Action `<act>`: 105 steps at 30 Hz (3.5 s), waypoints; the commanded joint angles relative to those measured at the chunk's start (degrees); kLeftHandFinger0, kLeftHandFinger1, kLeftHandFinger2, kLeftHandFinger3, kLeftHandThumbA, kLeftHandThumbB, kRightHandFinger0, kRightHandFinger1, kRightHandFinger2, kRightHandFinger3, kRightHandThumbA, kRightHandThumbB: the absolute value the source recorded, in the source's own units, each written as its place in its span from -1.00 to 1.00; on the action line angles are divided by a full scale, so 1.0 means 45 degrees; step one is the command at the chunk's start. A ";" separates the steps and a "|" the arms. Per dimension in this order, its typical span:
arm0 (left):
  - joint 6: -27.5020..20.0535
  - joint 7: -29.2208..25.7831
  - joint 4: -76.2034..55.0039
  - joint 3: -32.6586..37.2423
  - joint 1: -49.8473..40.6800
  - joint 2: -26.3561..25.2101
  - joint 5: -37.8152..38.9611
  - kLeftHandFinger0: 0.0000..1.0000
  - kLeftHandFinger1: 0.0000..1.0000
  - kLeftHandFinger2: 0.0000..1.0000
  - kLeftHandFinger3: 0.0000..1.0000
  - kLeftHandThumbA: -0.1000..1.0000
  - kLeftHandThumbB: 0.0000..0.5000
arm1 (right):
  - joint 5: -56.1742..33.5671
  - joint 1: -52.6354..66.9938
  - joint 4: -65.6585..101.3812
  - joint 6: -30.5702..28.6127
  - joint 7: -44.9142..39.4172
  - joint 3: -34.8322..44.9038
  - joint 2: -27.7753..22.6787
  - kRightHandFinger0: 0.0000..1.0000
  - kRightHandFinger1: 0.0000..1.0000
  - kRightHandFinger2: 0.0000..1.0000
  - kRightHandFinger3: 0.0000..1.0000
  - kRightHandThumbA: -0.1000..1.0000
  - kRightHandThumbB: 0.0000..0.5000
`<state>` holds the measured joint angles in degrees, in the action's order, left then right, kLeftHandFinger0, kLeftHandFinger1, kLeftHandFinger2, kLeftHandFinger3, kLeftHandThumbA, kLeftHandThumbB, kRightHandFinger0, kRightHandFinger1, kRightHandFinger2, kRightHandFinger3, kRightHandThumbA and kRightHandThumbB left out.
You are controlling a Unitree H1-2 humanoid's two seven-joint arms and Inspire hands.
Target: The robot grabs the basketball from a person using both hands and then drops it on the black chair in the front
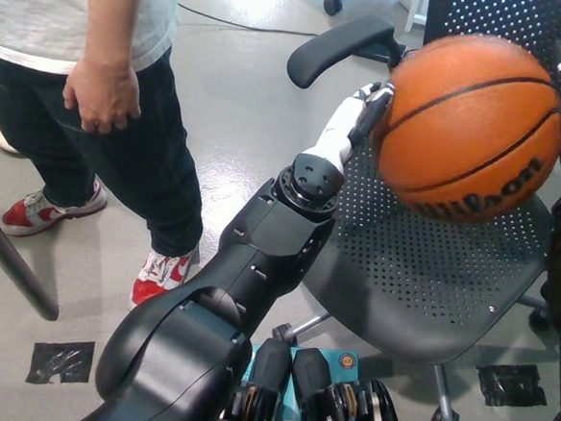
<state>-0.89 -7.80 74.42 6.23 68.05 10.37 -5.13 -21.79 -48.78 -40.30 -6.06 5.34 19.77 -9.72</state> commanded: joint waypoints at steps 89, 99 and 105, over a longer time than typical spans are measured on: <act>-0.4243 0.2563 -1.5393 -0.1376 -1.7474 -0.4786 0.0803 1.00 1.00 1.00 1.00 1.00 0.24 | 0.3964 1.1420 0.5710 -0.4201 -0.2630 -0.6229 0.0349 1.00 1.00 1.00 1.00 1.00 0.13; -0.4229 0.3035 -1.5350 -0.1165 -1.7112 -0.4882 0.1011 1.00 1.00 1.00 1.00 1.00 0.09 | 0.4148 1.1624 0.5840 -0.4471 -0.2461 -0.5895 0.0480 1.00 1.00 1.00 1.00 1.00 0.12; -0.4066 0.2960 -1.5350 -0.1161 -1.6950 -0.4851 0.0890 1.00 1.00 1.00 1.00 1.00 0.23 | 0.4032 1.1533 0.5840 -0.4266 -0.2562 -0.5810 0.0472 1.00 1.00 1.00 1.00 1.00 0.12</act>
